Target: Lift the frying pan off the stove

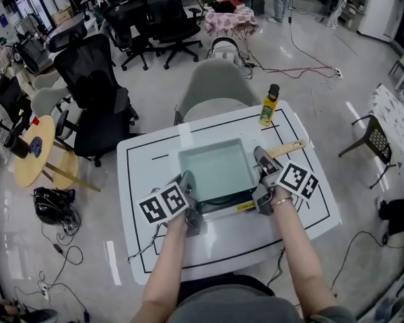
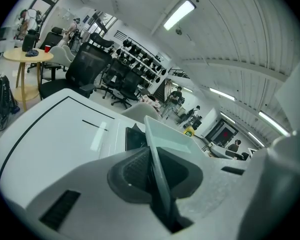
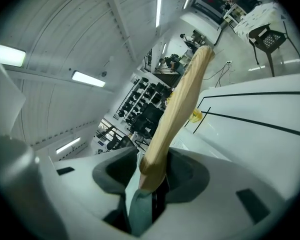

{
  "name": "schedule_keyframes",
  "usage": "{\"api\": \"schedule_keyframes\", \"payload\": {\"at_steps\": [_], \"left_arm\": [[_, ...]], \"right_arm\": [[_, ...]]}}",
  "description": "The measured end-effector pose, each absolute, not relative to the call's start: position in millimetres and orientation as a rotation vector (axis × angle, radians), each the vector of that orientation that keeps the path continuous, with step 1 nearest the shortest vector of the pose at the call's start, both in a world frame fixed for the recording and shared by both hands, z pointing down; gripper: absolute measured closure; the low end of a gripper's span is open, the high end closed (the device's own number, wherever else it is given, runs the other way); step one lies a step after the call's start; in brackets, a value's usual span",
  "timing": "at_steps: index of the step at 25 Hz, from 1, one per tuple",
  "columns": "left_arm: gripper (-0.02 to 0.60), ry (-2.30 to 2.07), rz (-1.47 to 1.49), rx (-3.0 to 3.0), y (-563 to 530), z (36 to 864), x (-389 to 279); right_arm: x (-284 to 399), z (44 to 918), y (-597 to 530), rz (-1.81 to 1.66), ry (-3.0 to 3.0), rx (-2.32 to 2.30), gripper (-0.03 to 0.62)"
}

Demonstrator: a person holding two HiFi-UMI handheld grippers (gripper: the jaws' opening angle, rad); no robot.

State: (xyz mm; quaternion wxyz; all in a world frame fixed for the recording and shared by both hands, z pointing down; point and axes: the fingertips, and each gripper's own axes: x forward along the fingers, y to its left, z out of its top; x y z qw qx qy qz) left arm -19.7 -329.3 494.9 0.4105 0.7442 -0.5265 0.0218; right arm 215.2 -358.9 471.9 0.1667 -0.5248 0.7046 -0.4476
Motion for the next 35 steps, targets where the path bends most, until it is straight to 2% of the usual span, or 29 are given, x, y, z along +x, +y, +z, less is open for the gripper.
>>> {"api": "schedule_keyframes", "payload": {"at_steps": [3, 20, 35], "left_arm": [[0.549, -1.322, 0.060, 1.875, -330, 495, -20], [0.560, -1.349, 0.073, 1.918, -328, 484, -24], [0.560, -1.310, 0.050, 2.078, -313, 441, -9]], "right_arm": [[217, 473, -359, -1.280, 1.991, -1.508, 0.453], [214, 453, -341, -1.175, 2.016, -1.469, 0.448], [231, 410, -301, -1.045, 1.989, -1.469, 0.450]]}}
